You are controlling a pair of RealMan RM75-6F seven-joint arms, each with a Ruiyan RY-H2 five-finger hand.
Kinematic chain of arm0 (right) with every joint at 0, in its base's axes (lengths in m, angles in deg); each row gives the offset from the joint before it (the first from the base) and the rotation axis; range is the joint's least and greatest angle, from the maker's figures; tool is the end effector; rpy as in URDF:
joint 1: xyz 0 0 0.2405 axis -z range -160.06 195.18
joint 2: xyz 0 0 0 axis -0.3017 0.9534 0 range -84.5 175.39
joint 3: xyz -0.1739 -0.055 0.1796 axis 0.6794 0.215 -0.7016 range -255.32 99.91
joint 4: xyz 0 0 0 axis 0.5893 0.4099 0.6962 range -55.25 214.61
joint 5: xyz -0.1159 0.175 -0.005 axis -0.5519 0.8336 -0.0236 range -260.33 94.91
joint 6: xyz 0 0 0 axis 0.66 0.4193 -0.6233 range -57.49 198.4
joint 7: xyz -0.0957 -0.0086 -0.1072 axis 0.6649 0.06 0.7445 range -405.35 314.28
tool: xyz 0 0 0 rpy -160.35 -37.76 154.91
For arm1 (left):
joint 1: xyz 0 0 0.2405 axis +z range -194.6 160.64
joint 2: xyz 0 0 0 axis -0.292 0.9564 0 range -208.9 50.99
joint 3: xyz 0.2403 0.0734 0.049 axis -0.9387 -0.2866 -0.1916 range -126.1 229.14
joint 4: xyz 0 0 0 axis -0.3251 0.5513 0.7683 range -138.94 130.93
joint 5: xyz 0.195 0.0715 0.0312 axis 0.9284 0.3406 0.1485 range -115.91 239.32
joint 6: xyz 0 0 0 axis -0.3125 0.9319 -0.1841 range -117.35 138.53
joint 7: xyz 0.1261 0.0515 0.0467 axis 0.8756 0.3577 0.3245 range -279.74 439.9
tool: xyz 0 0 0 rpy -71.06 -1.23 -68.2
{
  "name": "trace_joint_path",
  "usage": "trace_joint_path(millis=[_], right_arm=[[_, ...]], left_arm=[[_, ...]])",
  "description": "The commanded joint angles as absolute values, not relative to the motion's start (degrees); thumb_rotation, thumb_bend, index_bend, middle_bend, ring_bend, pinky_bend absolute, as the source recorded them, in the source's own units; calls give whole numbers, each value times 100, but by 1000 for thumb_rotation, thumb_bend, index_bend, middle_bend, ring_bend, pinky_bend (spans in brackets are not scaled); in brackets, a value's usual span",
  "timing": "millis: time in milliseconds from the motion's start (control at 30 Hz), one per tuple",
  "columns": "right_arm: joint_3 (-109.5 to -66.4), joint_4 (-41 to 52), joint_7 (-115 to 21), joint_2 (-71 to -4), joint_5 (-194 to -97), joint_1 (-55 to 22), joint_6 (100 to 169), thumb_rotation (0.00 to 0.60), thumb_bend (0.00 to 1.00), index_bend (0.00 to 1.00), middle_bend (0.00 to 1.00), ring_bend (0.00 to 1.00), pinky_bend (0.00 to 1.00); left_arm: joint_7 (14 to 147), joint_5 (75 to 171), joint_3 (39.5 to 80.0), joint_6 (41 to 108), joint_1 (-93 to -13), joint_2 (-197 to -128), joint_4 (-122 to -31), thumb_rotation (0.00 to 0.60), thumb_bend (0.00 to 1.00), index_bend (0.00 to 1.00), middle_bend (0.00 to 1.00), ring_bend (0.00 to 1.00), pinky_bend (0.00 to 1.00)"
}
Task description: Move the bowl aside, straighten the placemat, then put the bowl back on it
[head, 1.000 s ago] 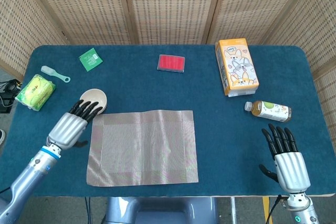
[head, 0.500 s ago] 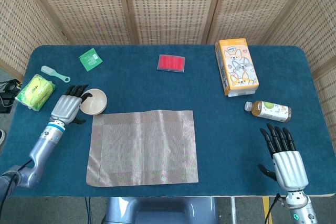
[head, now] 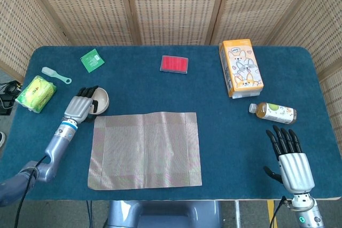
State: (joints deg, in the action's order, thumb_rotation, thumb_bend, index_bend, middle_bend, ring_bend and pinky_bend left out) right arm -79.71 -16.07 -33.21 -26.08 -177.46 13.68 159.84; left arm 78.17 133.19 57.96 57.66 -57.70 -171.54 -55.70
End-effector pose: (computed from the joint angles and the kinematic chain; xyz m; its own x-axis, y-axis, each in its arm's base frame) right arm -0.2653 -0.1691 0.1176 0.4195 0.0705 0.9050 -0.8942 -0.1398 0.4254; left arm -0.2701 0.3964 0.0110 0.5273 0.2708 0.8054 0.8491 -0.2030 -0.4877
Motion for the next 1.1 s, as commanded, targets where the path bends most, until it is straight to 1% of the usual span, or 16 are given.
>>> trace_joint_path(millis=[33, 167, 233, 400, 533, 733, 800, 833, 933, 1100], right_arm=[[-7971, -1615, -3331, -2601, -17746, 1363, 15977, 600, 0, 0, 0, 0, 0], [-7967, -1625, -3332, -2593, -17761, 1367, 15991, 600, 0, 0, 0, 0, 0], [-7962, -1638, -3335, -2585, -17769, 1369, 15995, 600, 0, 0, 0, 0, 0], [-7957, -1663, -3334, -2573, -17774, 1371, 15997, 600, 0, 0, 0, 0, 0], [-7955, -1675, -3329, -2565, -17782, 1380, 16012, 600, 0, 0, 0, 0, 0], [-7960, -1683, -3342, -2543, -17787, 1404, 16061, 600, 0, 0, 0, 0, 0], [-7967, -1687, -3362, -2527, -17776, 1413, 16079, 600, 0, 0, 0, 0, 0], [-7975, -1694, -3384, -2510, -17770, 1422, 16099, 600, 0, 0, 0, 0, 0], [-7975, -1698, -3396, -2497, -17782, 1424, 16108, 600, 0, 0, 0, 0, 0], [-7979, -1709, -3398, -2490, -17771, 1421, 16092, 600, 0, 0, 0, 0, 0]], left_arm=[[7727, 13439, 5841, 5940, -5752, -17041, -5746, 600, 405, 749, 0, 0, 0], [7767, 13664, 5853, 6237, -5731, -16739, -6323, 600, 405, 756, 0, 0, 0], [7833, 14002, 5771, 6434, -5761, -16459, -6973, 600, 406, 756, 0, 0, 0], [8075, 14507, 5581, 6417, -5919, -16040, -8005, 600, 406, 752, 0, 0, 0], [8432, 14745, 5489, 6307, -6066, -15895, -8686, 600, 407, 751, 0, 0, 0], [9076, 14911, 5302, 5975, -6253, -15894, -9478, 600, 406, 751, 0, 0, 0], [9391, 14927, 5172, 5740, -6332, -15921, -9744, 600, 406, 751, 0, 0, 0], [9662, 14897, 5050, 5493, -6398, -15976, -9898, 600, 406, 751, 0, 0, 0], [10046, 14614, 5032, 5283, -6444, -16091, -10013, 600, 406, 750, 0, 0, 0], [10512, 14311, 5015, 5129, -6513, -16319, -10012, 600, 407, 750, 0, 0, 0]])
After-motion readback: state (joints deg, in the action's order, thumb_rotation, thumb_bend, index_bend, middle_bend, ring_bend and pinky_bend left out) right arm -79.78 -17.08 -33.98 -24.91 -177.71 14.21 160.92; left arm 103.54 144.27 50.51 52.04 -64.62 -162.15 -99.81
